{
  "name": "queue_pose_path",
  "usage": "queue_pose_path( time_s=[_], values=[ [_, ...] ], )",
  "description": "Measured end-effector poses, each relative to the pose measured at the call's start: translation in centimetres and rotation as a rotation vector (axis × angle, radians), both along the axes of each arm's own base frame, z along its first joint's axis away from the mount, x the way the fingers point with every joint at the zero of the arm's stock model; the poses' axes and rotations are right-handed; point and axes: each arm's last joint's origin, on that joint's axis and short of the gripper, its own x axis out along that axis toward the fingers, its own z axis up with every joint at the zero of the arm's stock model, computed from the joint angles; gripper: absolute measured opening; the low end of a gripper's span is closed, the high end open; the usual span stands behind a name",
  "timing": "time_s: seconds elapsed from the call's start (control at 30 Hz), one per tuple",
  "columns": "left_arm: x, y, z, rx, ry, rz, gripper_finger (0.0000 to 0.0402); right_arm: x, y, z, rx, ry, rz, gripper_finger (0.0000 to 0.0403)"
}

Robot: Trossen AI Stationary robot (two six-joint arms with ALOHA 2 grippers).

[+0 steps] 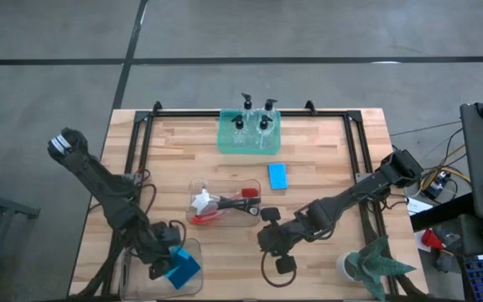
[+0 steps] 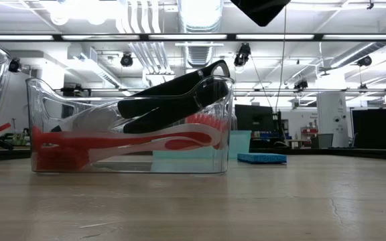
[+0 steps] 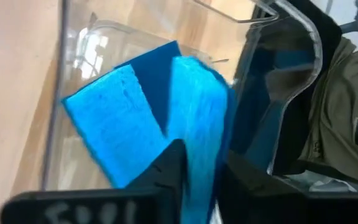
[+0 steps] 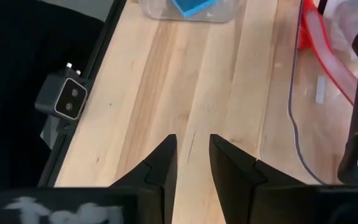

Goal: Pick & Place Kitchen Sink Supplies
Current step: Put the blue sponge into the bottom transparent bin

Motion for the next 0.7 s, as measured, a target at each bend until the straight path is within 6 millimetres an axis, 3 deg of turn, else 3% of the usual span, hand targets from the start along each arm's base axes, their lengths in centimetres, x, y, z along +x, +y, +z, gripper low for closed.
queue_pose_path(
  time_s=[0.3,0.5,0.7],
  values=[
    [0.0,-0.1,0.6,-0.037,-0.043,-0.017,0.0164,-0.7,-0.6,-2.0,-0.076,0.059,-0.069,0.0067],
    [0.2,-0.4,1.6,-0.055,-0.186,-0.089,0.0174,-1.9,-1.3,-4.2,-0.085,0.176,-0.158,0.0056],
    [1.4,-1.1,3.6,-0.028,-0.555,-0.136,0.0172,-3.1,-2.4,-6.9,-0.167,0.224,-0.242,0.0054]
  ],
)
